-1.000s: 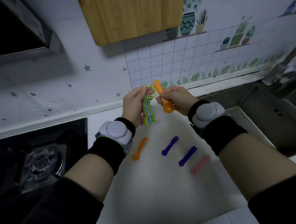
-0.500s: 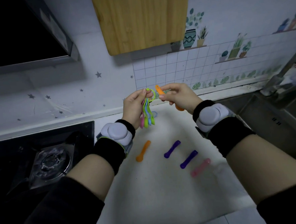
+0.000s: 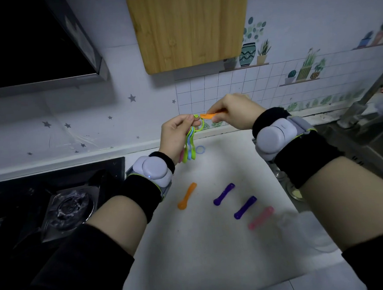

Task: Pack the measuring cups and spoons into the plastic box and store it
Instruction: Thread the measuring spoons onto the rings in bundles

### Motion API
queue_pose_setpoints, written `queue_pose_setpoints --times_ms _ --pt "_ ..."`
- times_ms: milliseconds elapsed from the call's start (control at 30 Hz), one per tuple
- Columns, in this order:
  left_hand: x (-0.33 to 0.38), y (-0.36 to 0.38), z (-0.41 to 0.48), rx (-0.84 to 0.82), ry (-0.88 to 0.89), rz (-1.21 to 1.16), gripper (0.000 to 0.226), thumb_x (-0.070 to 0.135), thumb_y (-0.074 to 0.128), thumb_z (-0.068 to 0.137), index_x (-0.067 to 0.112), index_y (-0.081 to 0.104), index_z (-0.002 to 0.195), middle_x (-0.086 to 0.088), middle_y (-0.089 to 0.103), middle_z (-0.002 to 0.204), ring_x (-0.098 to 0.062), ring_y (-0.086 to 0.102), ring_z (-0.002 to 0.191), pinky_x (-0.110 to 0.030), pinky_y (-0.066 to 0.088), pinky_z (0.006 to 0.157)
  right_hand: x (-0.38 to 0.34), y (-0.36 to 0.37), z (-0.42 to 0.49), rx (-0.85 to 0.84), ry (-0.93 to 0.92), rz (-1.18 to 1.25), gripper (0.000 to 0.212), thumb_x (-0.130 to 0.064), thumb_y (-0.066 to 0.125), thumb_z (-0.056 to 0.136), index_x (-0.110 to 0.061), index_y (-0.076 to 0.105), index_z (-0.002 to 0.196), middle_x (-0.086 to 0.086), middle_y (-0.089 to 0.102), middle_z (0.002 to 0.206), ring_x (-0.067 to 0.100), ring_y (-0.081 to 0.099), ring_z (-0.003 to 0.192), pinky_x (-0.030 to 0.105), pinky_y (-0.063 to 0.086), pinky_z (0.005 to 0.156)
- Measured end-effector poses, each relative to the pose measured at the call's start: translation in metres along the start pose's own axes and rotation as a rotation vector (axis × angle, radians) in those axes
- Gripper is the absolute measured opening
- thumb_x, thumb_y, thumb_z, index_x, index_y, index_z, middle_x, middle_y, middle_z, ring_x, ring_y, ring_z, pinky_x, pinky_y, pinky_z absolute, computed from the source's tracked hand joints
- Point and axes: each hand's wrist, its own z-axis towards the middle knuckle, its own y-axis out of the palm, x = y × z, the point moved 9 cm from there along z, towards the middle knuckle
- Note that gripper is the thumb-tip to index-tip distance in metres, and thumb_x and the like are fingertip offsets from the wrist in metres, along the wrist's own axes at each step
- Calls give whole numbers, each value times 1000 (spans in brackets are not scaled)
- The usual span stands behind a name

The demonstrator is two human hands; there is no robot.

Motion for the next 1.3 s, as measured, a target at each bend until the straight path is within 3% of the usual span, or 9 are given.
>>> queue_pose_setpoints --times_ms 167,300,567,633,733,900,1067,1133,1300 --pt "8 1 -2 -14 42 39 13 5 52 93 1 64 91 10 70 59 2 63 58 -12 51 66 -9 -4 3 -31 -34 -136 22 -28 58 91 -30 68 110 -2 72 96 22 49 98 37 27 91" --pt "12 2 -3 -20 69 98 13 3 53 92 -1 65 89 11 69 58 3 63 57 -10 50 65 -14 -8 4 -61 -42 -241 21 -28 58 91 -30 68 109 -2 71 95 18 43 89 39 27 95" --pt "18 0 -3 30 126 165 14 5 57 89 5 69 81 7 69 65 -2 63 63 -20 52 76 -22 -12 4 -85 -47 -339 21 -25 57 91 -28 68 109 -2 69 90 17 41 87 39 28 96" --pt "20 1 -4 28 131 178 14 5 58 89 5 69 81 2 69 68 -7 62 65 -26 51 79 -23 -13 4 -89 -42 -354 20 -25 57 91 -27 68 108 -2 65 87 17 39 87 40 28 95" --pt "22 1 -6 36 140 192 15 5 57 89 5 69 80 -1 68 71 -6 61 65 -22 50 76 -26 -12 5 -93 -44 -376 20 -23 58 91 -26 69 108 -1 60 86 19 40 89 40 27 95" --pt "27 4 -9 36 149 213 14 6 57 89 4 70 84 -3 67 77 -10 60 73 -23 48 78 -27 2 2 -141 -50 -387 21 -21 59 90 -26 69 108 0 65 94 23 47 100 41 27 96" --pt "27 2 -9 52 102 120 17 3 52 93 -7 66 94 -9 65 80 -6 62 67 -15 50 70 -17 9 0 -107 -14 -187 22 -25 60 89 -27 69 109 2 69 104 25 53 103 40 35 96" --pt "26 1 -10 61 79 51 17 3 48 95 -5 63 97 -7 64 78 1 63 61 -12 51 64 -13 12 -2 -89 3 32 21 -22 62 88 -24 71 108 3 69 99 21 55 94 30 42 85" --pt "22 3 -12 77 34 -18 17 7 47 97 -1 61 99 -7 65 81 -2 63 62 -15 51 62 -3 25 -9 -17 32 410 22 -14 66 86 -13 72 107 -1 64 85 6 51 73 1 35 57"
